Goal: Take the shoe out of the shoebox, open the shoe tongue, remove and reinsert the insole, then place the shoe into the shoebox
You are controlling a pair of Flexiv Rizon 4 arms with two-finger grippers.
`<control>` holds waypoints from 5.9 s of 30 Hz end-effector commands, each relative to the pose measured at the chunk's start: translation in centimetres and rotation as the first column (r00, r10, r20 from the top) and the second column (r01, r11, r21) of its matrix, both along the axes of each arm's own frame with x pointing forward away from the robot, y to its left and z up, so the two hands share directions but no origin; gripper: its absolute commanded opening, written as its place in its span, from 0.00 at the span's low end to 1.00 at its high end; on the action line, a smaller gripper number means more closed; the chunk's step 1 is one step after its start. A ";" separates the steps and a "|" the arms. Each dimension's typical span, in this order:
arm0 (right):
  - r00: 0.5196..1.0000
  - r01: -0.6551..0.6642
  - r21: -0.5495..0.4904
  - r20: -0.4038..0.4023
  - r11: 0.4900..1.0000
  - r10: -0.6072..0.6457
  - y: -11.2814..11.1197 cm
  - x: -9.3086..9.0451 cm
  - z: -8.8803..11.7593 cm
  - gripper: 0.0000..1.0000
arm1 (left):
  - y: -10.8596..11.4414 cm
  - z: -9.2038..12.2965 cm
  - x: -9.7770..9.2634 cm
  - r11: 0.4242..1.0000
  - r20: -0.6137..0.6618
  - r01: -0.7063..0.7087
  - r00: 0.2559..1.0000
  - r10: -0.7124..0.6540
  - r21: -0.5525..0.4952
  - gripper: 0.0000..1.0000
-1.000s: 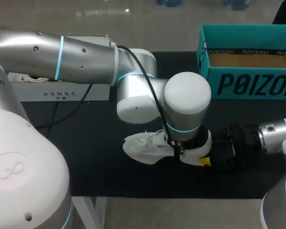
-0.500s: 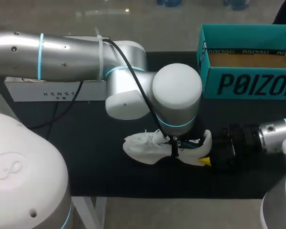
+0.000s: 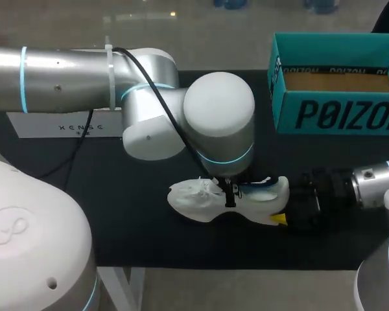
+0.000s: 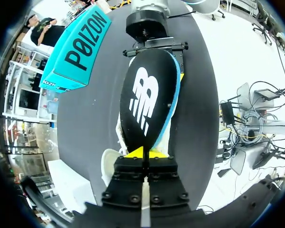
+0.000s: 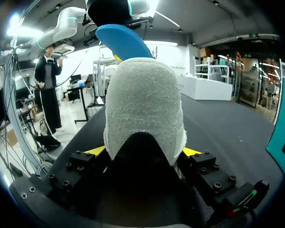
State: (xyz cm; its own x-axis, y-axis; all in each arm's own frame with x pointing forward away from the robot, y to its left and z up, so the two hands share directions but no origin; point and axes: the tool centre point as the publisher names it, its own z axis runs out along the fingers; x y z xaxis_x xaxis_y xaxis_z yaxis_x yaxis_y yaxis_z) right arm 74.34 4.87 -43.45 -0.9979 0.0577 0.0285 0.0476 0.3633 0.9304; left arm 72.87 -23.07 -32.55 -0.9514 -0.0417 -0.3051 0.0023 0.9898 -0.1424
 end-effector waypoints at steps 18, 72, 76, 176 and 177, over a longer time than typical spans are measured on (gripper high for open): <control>1.000 0.002 -0.002 -0.001 1.000 -0.002 0.0 -0.1 -0.3 0.00 | -4.3 -1.2 -1.7 0.997 -0.048 0.067 0.997 -0.066 0.024 0.00; 1.000 0.002 -0.002 -0.001 1.000 -0.002 0.0 -0.1 -0.3 0.00 | -2.4 17.9 0.6 0.843 -0.303 -0.027 0.939 -0.163 -0.538 0.00; 1.000 0.002 -0.002 -0.001 1.000 -0.002 0.0 -0.1 -0.3 0.00 | -2.4 18.7 0.6 0.825 -0.291 -0.018 0.940 -0.178 -0.565 0.00; 1.000 0.002 -0.002 -0.001 1.000 -0.002 0.0 -0.1 -0.3 0.00 | 7.1 28.7 7.6 0.612 -0.604 -0.146 0.446 -0.661 -0.777 0.00; 1.000 0.002 -0.002 -0.001 1.000 -0.002 0.0 -0.1 -0.3 0.00 | 7.1 28.7 7.6 0.612 -0.604 -0.147 0.447 -0.660 -0.777 0.00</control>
